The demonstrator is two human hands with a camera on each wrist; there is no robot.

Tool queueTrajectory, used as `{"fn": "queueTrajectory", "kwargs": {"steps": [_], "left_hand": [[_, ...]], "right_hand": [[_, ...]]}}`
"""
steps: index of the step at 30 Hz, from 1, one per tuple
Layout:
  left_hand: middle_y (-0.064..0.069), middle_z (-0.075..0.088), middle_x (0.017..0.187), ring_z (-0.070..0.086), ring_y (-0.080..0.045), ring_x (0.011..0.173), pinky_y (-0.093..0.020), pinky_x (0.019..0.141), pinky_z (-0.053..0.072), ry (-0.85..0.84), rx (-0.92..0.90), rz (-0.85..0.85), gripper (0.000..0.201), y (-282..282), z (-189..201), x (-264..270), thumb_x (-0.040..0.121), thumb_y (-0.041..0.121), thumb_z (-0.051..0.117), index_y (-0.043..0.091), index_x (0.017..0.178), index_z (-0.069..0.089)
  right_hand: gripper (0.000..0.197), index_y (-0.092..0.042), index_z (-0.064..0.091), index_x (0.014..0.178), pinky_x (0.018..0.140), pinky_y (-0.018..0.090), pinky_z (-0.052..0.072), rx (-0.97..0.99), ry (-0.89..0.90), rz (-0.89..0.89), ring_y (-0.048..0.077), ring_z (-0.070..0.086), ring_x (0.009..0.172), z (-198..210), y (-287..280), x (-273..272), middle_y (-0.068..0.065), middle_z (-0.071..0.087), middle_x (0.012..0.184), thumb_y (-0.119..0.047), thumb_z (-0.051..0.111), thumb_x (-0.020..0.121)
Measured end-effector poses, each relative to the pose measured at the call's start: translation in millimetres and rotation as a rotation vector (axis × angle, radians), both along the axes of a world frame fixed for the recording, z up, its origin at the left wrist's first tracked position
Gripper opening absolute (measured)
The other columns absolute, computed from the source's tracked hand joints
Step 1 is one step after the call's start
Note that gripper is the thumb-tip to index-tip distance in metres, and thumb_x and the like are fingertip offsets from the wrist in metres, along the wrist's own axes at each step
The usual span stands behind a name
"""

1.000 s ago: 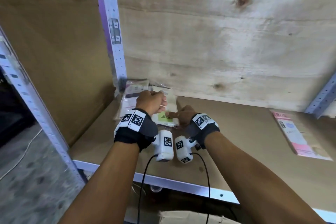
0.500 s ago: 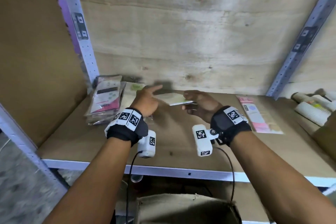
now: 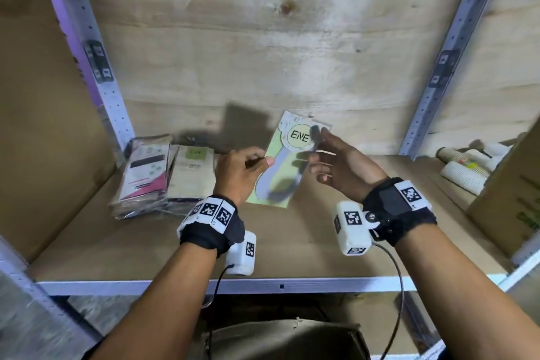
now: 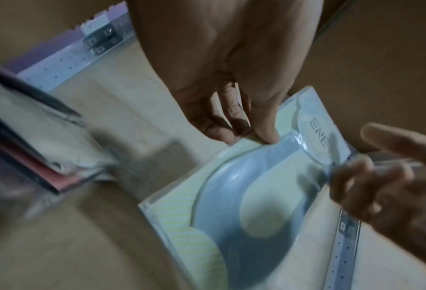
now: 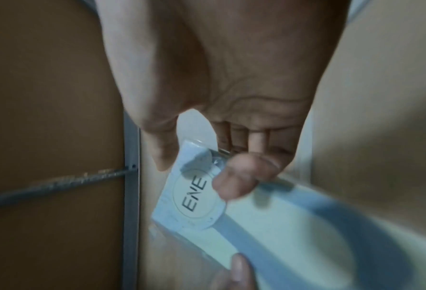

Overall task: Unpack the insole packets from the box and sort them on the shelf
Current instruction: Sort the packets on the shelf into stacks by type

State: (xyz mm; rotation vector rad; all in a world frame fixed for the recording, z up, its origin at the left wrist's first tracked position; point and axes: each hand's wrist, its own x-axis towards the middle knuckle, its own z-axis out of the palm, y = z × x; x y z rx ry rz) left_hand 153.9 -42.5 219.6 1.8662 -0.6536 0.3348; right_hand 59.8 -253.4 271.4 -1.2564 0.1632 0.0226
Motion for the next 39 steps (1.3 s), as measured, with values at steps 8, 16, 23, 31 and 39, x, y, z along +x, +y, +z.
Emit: {"fn": "queueTrajectory", "kwargs": {"steps": [8, 16, 23, 31, 39], "left_hand": [[0.003, 0.069, 0.072, 0.053, -0.004, 0.046, -0.016, 0.051, 0.048, 0.445, -0.252, -0.123, 0.014, -29, -14, -2, 0.085, 0.018, 0.076, 0.008, 0.094, 0.072], [0.003, 0.076, 0.102, 0.071, -0.014, 0.089, -0.024, 0.065, 0.057, 0.702, -0.265, -0.180, 0.041, -44, -16, 20, 0.078, 0.040, 0.080, 0.019, 0.111, 0.068], [0.014, 0.077, 0.091, 0.071, -0.013, 0.095, -0.035, 0.091, 0.054, 0.558, -0.059, 0.049, 0.060, -39, -20, 48, 0.050, 0.085, 0.068, 0.042, 0.092, 0.076], [-0.003, 0.077, 0.098, 0.072, -0.021, 0.097, -0.046, 0.099, 0.052, 0.676, -0.118, 0.014, 0.067, -40, -31, 50, 0.053, 0.064, 0.082, 0.016, 0.099, 0.077], [0.003, 0.077, 0.091, 0.070, -0.007, 0.082, -0.021, 0.062, 0.055, 0.918, -0.358, -0.128, 0.033, -56, -37, 26, 0.087, 0.052, 0.064, 0.022, 0.099, 0.069]], "right_hand": [[0.016, -0.006, 0.064, 0.093, 0.071, 0.031, 0.043, -0.529, 0.054, -0.051, 0.022, 0.051, 0.081, -58, -6, -17, 0.012, 0.056, 0.089, -0.018, 0.073, 0.087], [0.029, 0.011, 0.058, 0.123, 0.102, 0.039, 0.043, -0.279, -0.084, -0.001, 0.029, 0.061, 0.109, -89, -29, -28, 0.025, 0.064, 0.124, -0.004, 0.053, 0.098], [0.024, 0.007, 0.061, 0.118, 0.094, 0.022, 0.046, -0.528, -0.064, 0.089, 0.015, 0.062, 0.094, -94, -47, -19, 0.013, 0.067, 0.106, -0.003, 0.057, 0.096], [0.014, -0.001, 0.061, 0.109, 0.081, 0.023, 0.047, -0.589, -0.061, 0.068, 0.013, 0.062, 0.082, -95, -64, -16, 0.004, 0.068, 0.088, -0.003, 0.059, 0.095], [0.015, -0.004, 0.066, 0.105, 0.083, 0.015, 0.049, -0.534, -0.026, -0.017, 0.012, 0.064, 0.088, -96, -74, -25, 0.010, 0.071, 0.099, -0.009, 0.068, 0.091]]}}
